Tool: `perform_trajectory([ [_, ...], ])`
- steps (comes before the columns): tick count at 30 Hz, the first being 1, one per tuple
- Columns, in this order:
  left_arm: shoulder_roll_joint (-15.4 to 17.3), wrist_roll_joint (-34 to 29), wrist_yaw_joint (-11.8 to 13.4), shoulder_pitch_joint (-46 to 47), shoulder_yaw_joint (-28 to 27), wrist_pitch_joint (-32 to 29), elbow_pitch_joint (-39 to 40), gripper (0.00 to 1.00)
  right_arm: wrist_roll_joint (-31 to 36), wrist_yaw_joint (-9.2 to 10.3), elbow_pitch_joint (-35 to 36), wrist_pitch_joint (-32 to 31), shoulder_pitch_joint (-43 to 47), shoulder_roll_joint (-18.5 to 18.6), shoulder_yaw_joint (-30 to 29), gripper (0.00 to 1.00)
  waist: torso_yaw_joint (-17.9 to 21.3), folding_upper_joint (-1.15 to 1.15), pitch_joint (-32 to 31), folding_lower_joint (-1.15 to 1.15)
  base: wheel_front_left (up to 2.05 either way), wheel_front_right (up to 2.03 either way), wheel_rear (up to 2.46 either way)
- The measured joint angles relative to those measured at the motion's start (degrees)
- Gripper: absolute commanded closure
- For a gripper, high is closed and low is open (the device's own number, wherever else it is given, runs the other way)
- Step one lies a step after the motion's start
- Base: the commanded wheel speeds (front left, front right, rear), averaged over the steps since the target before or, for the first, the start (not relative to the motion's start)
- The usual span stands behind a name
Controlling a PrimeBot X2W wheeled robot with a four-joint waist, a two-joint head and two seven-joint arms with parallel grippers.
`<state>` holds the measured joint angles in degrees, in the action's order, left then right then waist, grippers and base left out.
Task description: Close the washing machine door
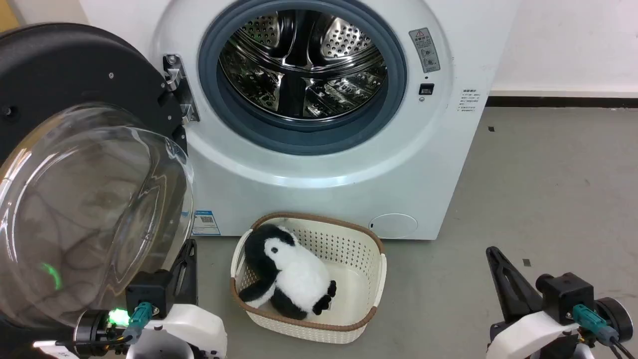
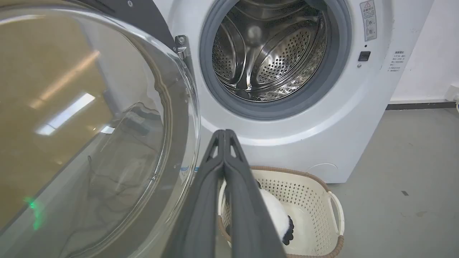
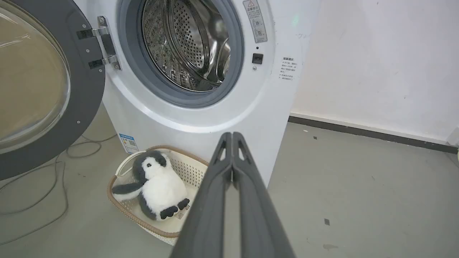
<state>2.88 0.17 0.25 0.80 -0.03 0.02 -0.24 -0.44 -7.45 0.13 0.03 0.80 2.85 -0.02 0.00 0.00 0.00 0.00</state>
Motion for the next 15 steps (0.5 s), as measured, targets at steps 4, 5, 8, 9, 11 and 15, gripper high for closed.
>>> perform_trajectory([
  [4, 0.0, 0.0, 0.0, 0.0, -0.02, 0.0, 0.0, 1.0, 0.0, 0.0, 0.0, 0.0, 0.0, 0.0, 0.01, 1.0, 0.0, 0.0, 0.0, 0.0, 0.0, 0.0, 0.0],
  [5, 0.0, 0.0, 0.0, 0.0, -0.01, 0.0, 0.0, 1.0, 0.0, 0.0, 0.0, 0.0, 0.0, 0.0, 0.02, 1.0, 0.0, 0.0, 0.0, 0.0, 0.0, 0.0, 0.0],
  [8, 0.0, 0.0, 0.0, 0.0, -0.02, 0.0, 0.0, 1.0, 0.0, 0.0, 0.0, 0.0, 0.0, 0.0, 0.01, 1.0, 0.0, 0.0, 0.0, 0.0, 0.0, 0.0, 0.0],
  [9, 0.0, 0.0, 0.0, 0.0, -0.01, 0.0, 0.0, 1.0, 0.0, 0.01, 0.0, 0.0, 0.0, 0.0, 0.01, 1.0, 0.0, 0.0, 0.0, 0.0, 0.0, 0.0, 0.0],
  [11, 0.0, 0.0, 0.0, 0.0, -0.01, 0.0, 0.0, 1.0, 0.0, 0.01, 0.0, 0.0, 0.0, 0.0, 0.0, 1.0, 0.0, 0.0, 0.0, 0.0, 0.0, 0.0, 0.0],
  [15, 0.0, 0.0, 0.0, 0.0, -0.02, 0.0, 0.0, 1.0, 0.0, 0.0, 0.0, 0.0, 0.0, 0.0, 0.02, 1.0, 0.0, 0.0, 0.0, 0.0, 0.0, 0.0, 0.0],
])
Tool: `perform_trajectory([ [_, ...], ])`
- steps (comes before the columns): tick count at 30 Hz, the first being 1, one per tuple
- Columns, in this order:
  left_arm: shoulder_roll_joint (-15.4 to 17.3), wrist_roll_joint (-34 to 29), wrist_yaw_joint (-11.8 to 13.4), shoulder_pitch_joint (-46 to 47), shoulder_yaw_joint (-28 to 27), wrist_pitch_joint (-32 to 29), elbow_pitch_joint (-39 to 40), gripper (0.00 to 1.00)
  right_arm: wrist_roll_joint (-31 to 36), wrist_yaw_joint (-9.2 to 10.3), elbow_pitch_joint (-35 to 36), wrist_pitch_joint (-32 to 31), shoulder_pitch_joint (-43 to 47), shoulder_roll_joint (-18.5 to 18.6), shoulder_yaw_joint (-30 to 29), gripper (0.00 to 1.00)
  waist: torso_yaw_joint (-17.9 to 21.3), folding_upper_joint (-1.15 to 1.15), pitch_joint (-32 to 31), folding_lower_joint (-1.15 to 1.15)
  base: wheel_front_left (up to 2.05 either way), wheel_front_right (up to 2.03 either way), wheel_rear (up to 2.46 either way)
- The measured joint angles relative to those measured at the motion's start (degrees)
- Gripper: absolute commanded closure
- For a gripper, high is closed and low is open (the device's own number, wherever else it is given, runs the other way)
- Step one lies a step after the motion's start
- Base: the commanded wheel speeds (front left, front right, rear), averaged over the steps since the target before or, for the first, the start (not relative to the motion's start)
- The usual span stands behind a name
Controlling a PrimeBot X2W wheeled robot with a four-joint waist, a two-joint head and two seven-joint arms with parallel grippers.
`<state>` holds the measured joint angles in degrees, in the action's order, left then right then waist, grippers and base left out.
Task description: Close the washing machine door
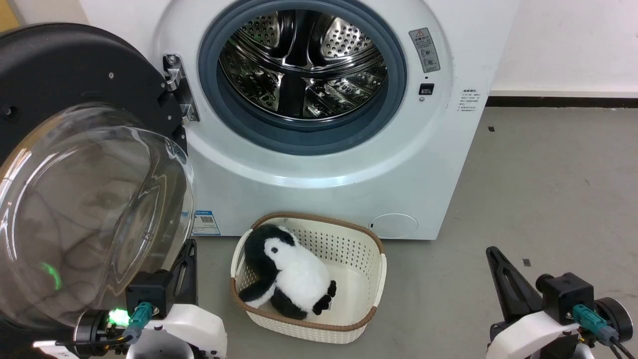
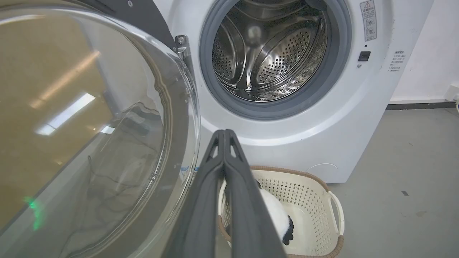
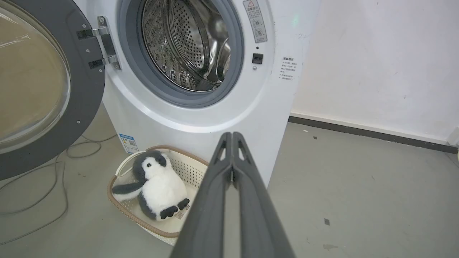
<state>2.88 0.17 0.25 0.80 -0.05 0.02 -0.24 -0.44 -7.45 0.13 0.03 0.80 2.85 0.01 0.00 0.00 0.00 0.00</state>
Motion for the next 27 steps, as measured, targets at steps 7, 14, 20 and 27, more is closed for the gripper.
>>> perform_trajectory([
  [7, 0.0, 0.0, 0.0, 0.0, 0.0, 0.0, 0.0, 1.0, 0.0, 0.0, 0.0, 0.0, 0.0, 0.0, -0.01, 1.0, 0.0, 0.0, 0.0, 0.0, 0.0, 0.0, 0.0],
  [14, 0.0, 0.0, 0.0, 0.0, 0.0, 0.0, 0.01, 1.0, 0.0, 0.0, 0.0, 0.0, 0.0, 0.0, -0.01, 1.0, 0.0, 0.0, 0.0, 0.01, 0.0, 0.0, 0.0],
  [20, 0.0, 0.0, 0.1, 0.01, 0.01, 0.01, -0.07, 0.0, -0.03, 0.01, 0.01, 0.01, 0.03, 0.0, -0.04, 0.0, 0.0, 0.0, 0.01, 0.01, 0.0, 0.0, 0.0],
  [27, 0.0, 0.0, 0.83, 0.02, 0.3, 0.56, -0.1, 0.29, -0.1, 0.01, 0.01, 0.58, 0.03, 0.0, -0.51, 0.0, -0.05, 0.0, 0.13, 0.01, 0.0, 0.0, 0.0],
])
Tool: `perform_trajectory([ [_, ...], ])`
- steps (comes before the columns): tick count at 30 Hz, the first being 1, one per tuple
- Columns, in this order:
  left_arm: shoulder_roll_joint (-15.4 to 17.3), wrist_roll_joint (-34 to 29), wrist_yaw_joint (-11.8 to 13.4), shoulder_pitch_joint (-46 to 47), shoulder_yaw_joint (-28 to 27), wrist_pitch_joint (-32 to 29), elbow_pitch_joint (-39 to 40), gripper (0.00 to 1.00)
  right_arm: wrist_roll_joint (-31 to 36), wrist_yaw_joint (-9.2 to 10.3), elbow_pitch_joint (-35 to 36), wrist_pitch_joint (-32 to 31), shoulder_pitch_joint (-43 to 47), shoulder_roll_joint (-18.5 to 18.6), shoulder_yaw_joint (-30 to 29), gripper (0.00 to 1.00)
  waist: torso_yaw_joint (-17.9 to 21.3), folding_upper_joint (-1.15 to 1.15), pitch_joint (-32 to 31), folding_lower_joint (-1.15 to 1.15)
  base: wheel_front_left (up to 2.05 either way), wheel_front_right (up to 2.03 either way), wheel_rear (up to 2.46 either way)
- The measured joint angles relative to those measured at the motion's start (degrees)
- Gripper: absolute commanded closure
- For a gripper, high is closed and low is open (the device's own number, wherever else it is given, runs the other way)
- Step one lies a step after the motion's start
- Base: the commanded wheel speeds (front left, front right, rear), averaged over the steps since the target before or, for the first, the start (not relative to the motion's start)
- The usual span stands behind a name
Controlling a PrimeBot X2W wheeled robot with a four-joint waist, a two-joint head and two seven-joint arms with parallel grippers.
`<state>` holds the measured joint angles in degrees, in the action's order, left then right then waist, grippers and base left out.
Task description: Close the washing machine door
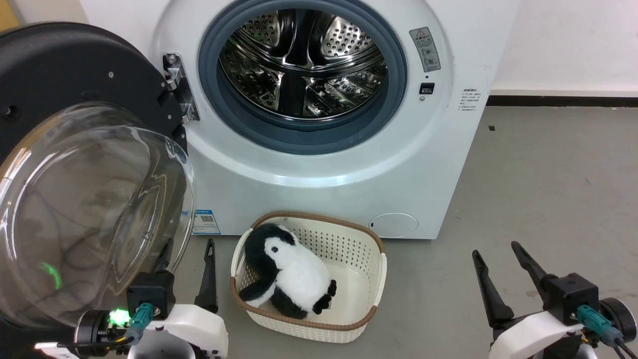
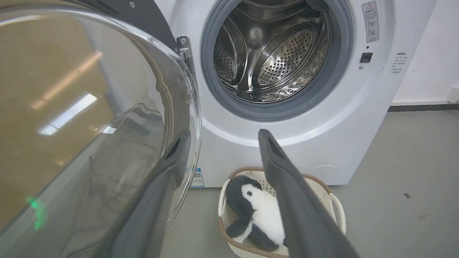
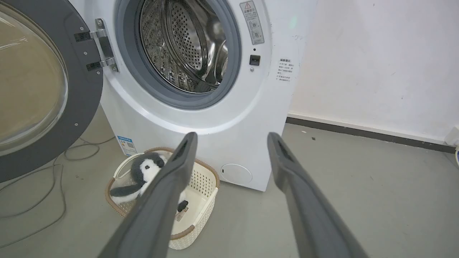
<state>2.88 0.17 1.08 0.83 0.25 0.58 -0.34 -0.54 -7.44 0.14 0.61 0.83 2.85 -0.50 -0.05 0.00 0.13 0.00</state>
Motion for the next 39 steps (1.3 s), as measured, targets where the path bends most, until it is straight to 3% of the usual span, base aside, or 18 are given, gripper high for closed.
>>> perform_trajectory([
  [1, 0.0, 0.0, 0.1, 0.01, 0.1, 0.05, 0.0, 1.0, -0.01, 0.0, 0.0, 0.01, 0.0, 0.0, -0.11, 0.0, -0.01, 0.0, 0.02, 0.0, 0.0, 0.0, 0.0],
  [9, 0.07, 0.0, 1.3, 0.14, 0.66, 1.07, 0.57, 1.0, -0.47, 0.0, 0.03, 1.05, -0.01, 0.0, -0.9, 0.0, -0.33, 0.0, 0.29, 0.0, 0.0, 0.0, 0.0],
  [24, 1.25, 1.68, 1.23, 4.36, -1.31, 2.82, 7.55, 1.0, -1.01, 0.0, 0.1, 2.75, -0.21, 0.0, -2.25, 0.0, -2.68, 0.0, 1.44, 0.0, 0.0, 0.0, 0.0],
  [39, 1.46, 6.68, -3.27, 12.74, -10.84, 4.59, 12.54, 1.0, -1.58, 0.0, -0.55, 4.58, -0.92, 0.0, -3.8, 0.0, -6.65, 0.0, 2.98, 0.0, 0.0, 0.0, 0.0],
])
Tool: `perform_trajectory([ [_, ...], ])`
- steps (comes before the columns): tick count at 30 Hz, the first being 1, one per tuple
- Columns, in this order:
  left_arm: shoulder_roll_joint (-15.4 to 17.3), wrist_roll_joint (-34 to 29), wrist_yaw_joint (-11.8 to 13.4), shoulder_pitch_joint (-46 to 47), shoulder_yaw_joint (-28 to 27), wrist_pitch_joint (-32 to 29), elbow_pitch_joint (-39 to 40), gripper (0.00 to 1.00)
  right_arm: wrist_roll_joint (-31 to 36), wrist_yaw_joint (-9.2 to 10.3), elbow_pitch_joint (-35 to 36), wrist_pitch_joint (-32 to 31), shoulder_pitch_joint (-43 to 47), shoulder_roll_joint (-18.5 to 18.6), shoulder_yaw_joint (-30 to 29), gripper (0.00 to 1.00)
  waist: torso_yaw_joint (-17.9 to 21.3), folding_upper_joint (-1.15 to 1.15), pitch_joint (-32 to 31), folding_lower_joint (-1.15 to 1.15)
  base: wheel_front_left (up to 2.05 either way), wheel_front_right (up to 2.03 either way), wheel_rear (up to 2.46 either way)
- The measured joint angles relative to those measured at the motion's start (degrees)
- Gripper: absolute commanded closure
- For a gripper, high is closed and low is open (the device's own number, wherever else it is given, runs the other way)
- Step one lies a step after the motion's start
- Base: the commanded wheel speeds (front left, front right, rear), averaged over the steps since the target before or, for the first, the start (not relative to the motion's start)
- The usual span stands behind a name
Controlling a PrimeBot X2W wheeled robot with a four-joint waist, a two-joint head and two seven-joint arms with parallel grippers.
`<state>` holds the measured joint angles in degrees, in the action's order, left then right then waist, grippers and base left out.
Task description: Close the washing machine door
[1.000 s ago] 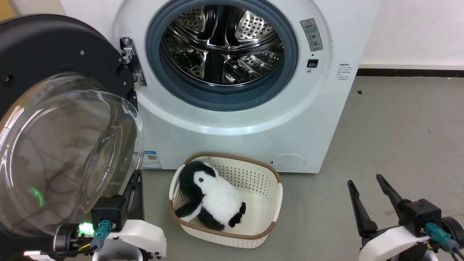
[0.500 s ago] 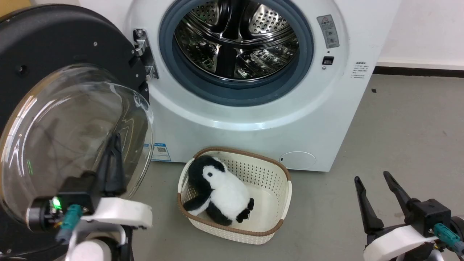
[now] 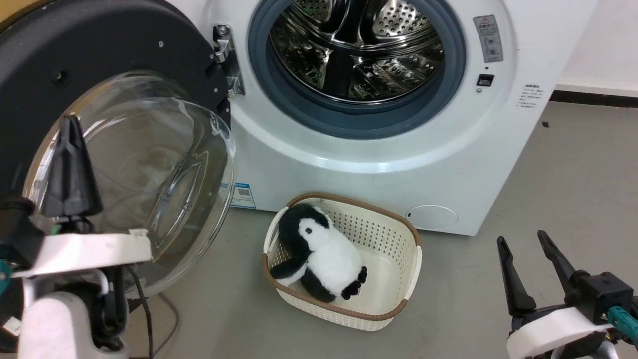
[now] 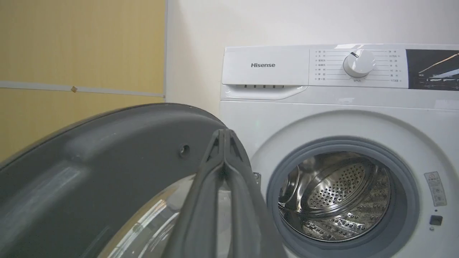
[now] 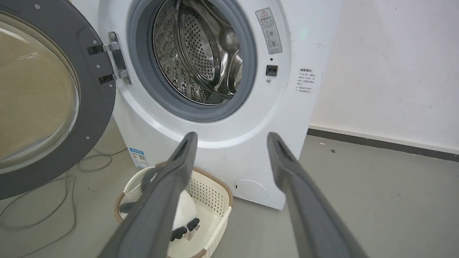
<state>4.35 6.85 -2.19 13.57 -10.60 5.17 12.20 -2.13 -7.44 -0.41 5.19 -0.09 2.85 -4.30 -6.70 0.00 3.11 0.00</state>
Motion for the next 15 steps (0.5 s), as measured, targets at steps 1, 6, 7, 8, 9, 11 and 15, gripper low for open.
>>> perform_trajectory([
  [1, 0.2, 0.26, -0.02, 0.63, -0.48, 0.01, 0.2, 1.0, 0.0, 0.0, -0.08, 0.04, -0.1, 0.0, -0.15, 0.0, -0.31, 0.0, 0.12, 0.0, 0.0, 0.0, 0.0],
  [6, 1.98, 1.21, -0.51, 3.06, -2.96, 0.65, 0.63, 1.0, -0.22, 0.0, -0.2, 0.68, -0.94, 0.0, -0.46, 0.0, -1.78, 0.0, 0.69, 0.0, 0.0, 0.0, 0.0],
  [7, 2.47, 1.52, -0.52, 3.43, -3.38, 0.8, 0.68, 1.0, -0.21, 0.0, -0.19, 0.76, -1.1, 0.0, -0.49, 0.0, -2.06, 0.0, 0.8, 0.0, 0.0, 0.0, 0.0],
  [8, 2.91, 1.79, -0.53, 3.76, -3.85, 1.01, 0.69, 1.0, -0.21, 0.0, -0.16, 0.94, -1.18, 0.0, -0.63, 0.0, -2.33, 0.0, 0.9, 0.0, 0.0, 0.0, 0.0],
  [9, 3.27, 2.25, -0.54, 4.1, -4.57, 1.04, 0.7, 1.0, -0.21, 0.0, -0.15, 1.04, -1.19, 0.0, -0.7, 0.0, -2.62, 0.0, 1.0, 0.0, 0.0, 0.0, 0.0],
  [11, 3.99, 3.15, -0.62, 4.66, -5.94, 1.25, 0.74, 1.0, -0.13, 0.0, -0.11, 1.19, -1.2, 0.0, -0.93, 0.0, -3.2, 0.0, 1.21, 0.0, 0.0, 0.0, 0.0],
  [15, 5.32, 4.57, -1.02, 5.56, -9.05, 1.79, 1.02, 1.0, 0.05, 0.0, -0.02, 1.71, -1.32, 0.0, -1.43, 0.0, -4.41, 0.0, 1.63, 0.0, 0.0, 0.0, 0.0],
])
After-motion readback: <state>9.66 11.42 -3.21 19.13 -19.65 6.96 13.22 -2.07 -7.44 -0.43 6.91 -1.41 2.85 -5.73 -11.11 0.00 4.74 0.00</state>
